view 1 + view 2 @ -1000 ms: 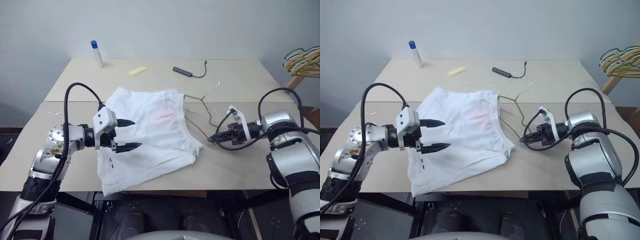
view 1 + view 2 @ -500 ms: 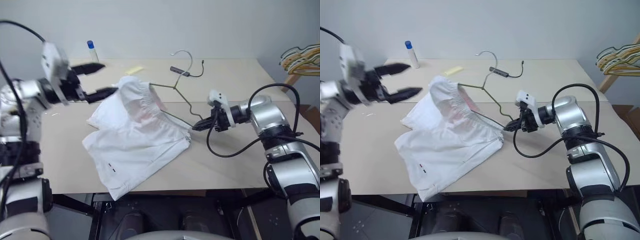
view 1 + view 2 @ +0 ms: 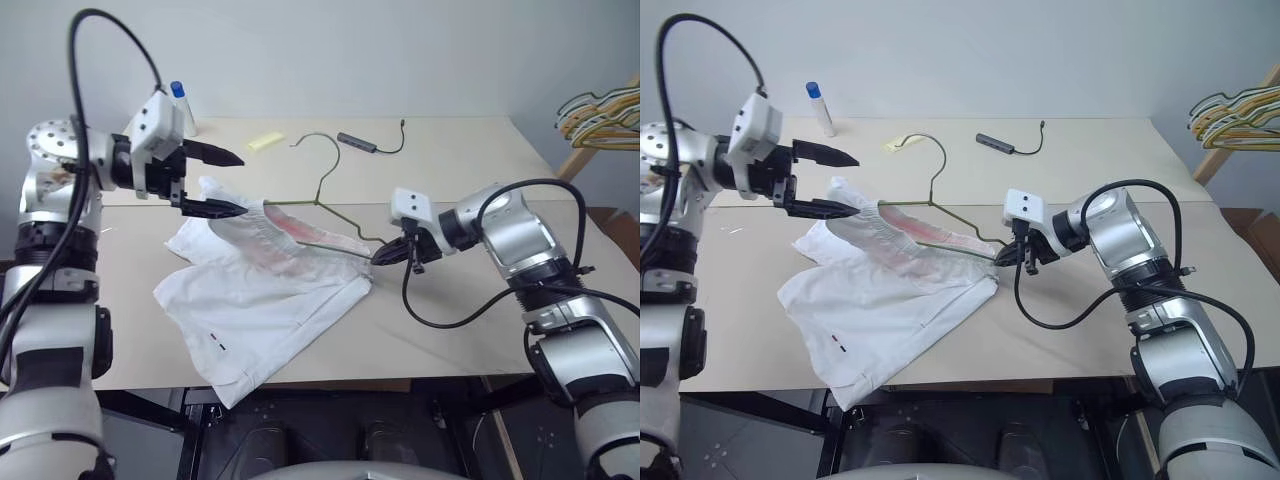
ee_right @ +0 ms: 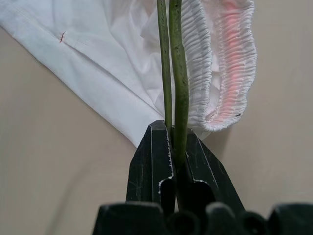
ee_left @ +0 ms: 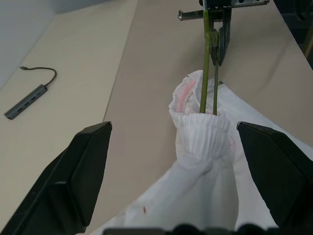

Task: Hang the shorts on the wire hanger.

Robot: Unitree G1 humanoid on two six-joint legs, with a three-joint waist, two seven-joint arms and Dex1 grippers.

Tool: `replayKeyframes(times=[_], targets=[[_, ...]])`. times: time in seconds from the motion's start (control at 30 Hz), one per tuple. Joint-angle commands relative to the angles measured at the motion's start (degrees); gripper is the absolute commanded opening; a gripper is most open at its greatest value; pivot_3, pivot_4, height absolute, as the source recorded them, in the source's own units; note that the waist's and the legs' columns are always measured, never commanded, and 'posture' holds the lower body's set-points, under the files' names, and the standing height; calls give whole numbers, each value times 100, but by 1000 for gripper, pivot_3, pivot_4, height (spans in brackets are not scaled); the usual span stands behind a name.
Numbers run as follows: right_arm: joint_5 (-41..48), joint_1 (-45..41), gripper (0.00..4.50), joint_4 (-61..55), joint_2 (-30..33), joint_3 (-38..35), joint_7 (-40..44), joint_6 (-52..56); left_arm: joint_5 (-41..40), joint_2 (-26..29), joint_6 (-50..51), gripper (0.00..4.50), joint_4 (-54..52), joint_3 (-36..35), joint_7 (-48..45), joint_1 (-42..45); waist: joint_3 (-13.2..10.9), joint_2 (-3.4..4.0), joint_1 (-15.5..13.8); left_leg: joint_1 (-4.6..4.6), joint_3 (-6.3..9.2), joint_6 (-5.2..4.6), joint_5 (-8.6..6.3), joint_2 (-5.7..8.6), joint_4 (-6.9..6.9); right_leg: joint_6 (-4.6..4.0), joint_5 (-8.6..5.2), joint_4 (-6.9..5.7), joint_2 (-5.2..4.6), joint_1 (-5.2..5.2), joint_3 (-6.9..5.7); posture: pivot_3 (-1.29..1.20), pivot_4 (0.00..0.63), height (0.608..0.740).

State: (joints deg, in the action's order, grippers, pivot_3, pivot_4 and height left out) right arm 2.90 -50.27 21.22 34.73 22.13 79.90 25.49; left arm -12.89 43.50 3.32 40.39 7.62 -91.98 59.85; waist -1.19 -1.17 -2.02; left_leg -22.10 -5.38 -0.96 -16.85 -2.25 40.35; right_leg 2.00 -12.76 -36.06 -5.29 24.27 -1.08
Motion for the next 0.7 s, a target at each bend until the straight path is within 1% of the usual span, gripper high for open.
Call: replayKeyframes(times=[0.03, 0.1, 0.13, 0.2, 0.37, 0.57, 0.6, 0.7], targets=[[-29, -147, 0, -163, 27, -62, 37, -73, 94, -53, -156, 4460, 189, 144, -52, 180, 0, 0, 29, 0, 0, 0, 0, -1, 0, 0, 0, 0, 0, 1, 0, 93, 0, 740], [-57, -149, 0, -157, 12, -54, 32, -65, 27, -70, -131, 4460, 256, 304, -52, 200, 0, 0, 65, -2, 0, -1, 0, -2, 0, 0, 0, 0, 1, 2, 0, 92, 0, 740], [-80, -145, 0, -158, 5, -40, 28, -77, 102, -104, -162, 4071, 335, 368, -52, 217, 0, 0, 88, -3, 1, -1, -1, -2, 0, 0, 0, 0, 0, 2, 0, 92, 0, 740], [-80, -151, 0, -163, -26, -36, 27, -42, 272, -188, -254, 3619, 520, 475, -52, 242, 0, 0, 120, -2, 2, -3, -2, -1, 1, 0, 0, 0, 0, 2, 1, 91, 0, 740], [-97, -191, 0, -178, -77, -47, 46, 43, 570, -359, -340, 2026, 822, 541, -42, 289, 0, 0, 138, -2, 3, -4, -2, -2, 2, 0, 0, -2, 0, 2, 1, 86, 0, 740], [-135, -166, 0, -217, -64, -79, 25, -49, 479, -432, -341, 150, 865, 441, -52, 319, 0, 0, 145, -4, 3, -4, -2, -2, 2, 0, 0, -1, 0, 4, 1, 82, 0, 740], [-143, -150, 0, -227, -60, -88, 13, -123, 470, -432, -342, 35, 869, 422, -52, 325, 0, 0, 144, -4, 3, -4, -2, -2, 3, 0, 0, -2, -1, 4, 2, 82, 0, 740], [-164, 13, 0, -260, -78, -206, -178, -820, 562, -421, -535, 35, 838, 351, -16, 293, 0, 0, 145, -4, 3, -5, -3, -2, 3, 0, 0, -2, -1, 4, 2, 79, 0, 740]])
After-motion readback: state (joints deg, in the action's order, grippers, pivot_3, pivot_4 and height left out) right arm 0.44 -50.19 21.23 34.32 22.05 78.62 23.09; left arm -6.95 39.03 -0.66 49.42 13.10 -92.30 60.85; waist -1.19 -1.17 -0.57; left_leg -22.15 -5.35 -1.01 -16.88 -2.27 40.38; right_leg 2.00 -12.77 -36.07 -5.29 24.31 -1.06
